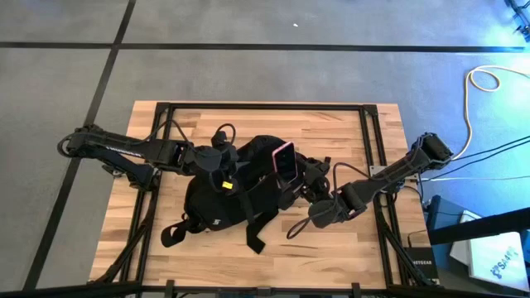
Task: Unpack backpack
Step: Put the pink cellphone into the black backpack
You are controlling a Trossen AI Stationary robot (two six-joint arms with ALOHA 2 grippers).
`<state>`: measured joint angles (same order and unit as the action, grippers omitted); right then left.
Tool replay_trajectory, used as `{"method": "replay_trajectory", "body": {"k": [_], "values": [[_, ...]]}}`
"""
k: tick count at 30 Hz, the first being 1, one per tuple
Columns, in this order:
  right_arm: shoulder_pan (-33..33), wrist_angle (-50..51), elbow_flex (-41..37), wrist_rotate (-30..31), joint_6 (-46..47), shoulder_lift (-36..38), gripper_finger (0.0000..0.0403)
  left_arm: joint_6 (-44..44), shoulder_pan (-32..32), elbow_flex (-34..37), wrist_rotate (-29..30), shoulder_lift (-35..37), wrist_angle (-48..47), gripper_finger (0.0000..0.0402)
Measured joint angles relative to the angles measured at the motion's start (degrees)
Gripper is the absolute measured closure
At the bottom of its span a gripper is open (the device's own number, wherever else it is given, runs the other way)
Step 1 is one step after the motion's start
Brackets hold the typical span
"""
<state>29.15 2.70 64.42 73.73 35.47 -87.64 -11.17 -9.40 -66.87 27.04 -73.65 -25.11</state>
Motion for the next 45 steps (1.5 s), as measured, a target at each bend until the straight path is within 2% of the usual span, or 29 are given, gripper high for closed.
{"method": "replay_trajectory", "body": {"k": [6,18,23,31,38,42,45], "values": [[-1.3,-1.6,0.0,-2.1,-0.4,0.0,0.0066,0.0,0.0,0.0,0.0,0.0,0.0,0.0396],[-8.0,-15.0,0.1,-11.1,-11.6,-3.5,0.0066,0.0,0.0,0.0,0.0,0.0,0.0,0.0396],[-10.3,-16.9,0.1,-13.7,-11.7,-3.6,0.0066,0.0,0.0,0.0,0.0,0.0,0.0,0.0396],[-13.4,-22.7,0.0,-17.0,-12.9,-8.0,0.0066,0.0,0.0,0.0,0.0,0.0,-0.1,0.0396],[-13.3,-24.3,0.0,-16.9,-11.3,-9.8,0.0066,0.0,0.0,0.0,0.2,0.0,-0.6,0.0396],[-12.9,-23.9,0.0,-16.3,-7.3,-10.1,0.0066,0.0,0.0,0.0,0.1,0.0,-1.2,0.0396],[-12.1,-24.1,0.0,-14.3,-7.2,-11.3,0.0066,0.0,0.0,0.0,0.1,0.0,-1.7,0.0396]]}}
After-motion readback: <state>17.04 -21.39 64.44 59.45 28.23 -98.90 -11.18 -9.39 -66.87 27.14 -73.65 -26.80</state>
